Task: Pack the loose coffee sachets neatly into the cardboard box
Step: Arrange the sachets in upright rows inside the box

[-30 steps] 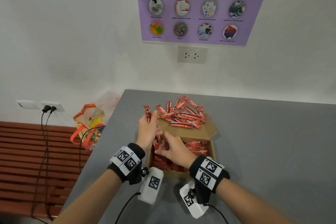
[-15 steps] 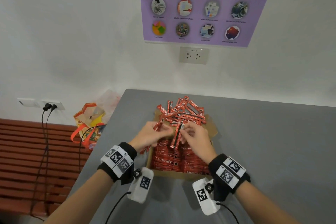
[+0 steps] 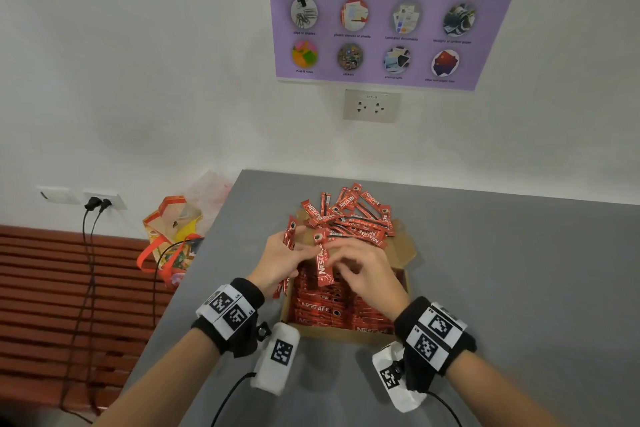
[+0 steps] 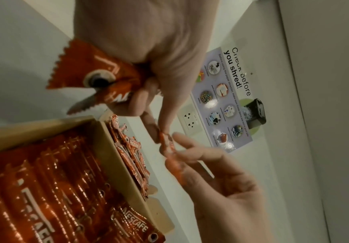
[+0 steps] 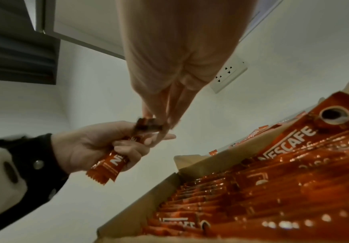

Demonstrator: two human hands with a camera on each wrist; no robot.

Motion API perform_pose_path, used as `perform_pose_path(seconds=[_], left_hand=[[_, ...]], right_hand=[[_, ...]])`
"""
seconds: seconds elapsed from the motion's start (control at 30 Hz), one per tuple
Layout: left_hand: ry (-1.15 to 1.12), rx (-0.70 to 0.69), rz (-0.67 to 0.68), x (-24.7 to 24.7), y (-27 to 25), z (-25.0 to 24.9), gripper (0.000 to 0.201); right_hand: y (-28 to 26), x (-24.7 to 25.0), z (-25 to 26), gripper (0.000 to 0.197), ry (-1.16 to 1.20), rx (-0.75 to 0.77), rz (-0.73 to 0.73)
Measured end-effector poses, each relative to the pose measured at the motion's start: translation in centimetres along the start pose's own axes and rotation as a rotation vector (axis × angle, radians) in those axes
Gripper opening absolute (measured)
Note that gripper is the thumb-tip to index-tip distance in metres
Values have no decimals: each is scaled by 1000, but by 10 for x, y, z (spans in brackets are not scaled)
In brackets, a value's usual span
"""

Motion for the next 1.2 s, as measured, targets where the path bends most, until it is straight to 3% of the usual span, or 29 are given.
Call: perform_pose_path(seconds=[0.13, 0.23, 0.37, 0.53, 0.63, 0.77, 0.9, 1.03, 1.13, 1.2], left_hand=[[-60, -39, -47, 2, -1, -3, 16], [-51, -62, -14, -2, -2, -6, 12], [14, -91, 43, -5, -7, -11, 6], [-2, -27, -217, 24, 3, 0, 15], [110, 2, -108, 23, 3, 2, 14], [208, -48, 215, 3, -12, -8, 20], [346, -127, 236, 2, -10, -7, 14], [490, -121, 326, 7, -3, 1, 8], [610, -117, 397, 7, -3, 6, 10], [581, -129, 415, 3, -3, 8, 11]], right_hand=[[-1, 5, -12, 23, 95, -155, -156], [-1, -5, -15, 19, 150, -261, -107], [0, -7, -14, 9, 45, -262, -98], [-10, -11, -13, 7, 189, -391, -25], [-17, -20, -7, 16, 296, -436, -9], [-15, -16, -3, 30, 396, -419, -153], [-18, -22, 1, 36, 473, -426, -116], [-22, -14, -8, 36, 281, -408, -125], [-23, -12, -11, 18, 69, -401, 76], [-27, -17, -13, 18, -12, -435, 208]])
Point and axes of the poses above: each hand's wrist, its own y-axis towards the middle knuckle, its own x-axis out of the back of the hand, z = x × y, the point moved 5 cm from there along y, towards the middle knuckle, and after that the axes turned 11 degrees about y, right-handed, at the moved point
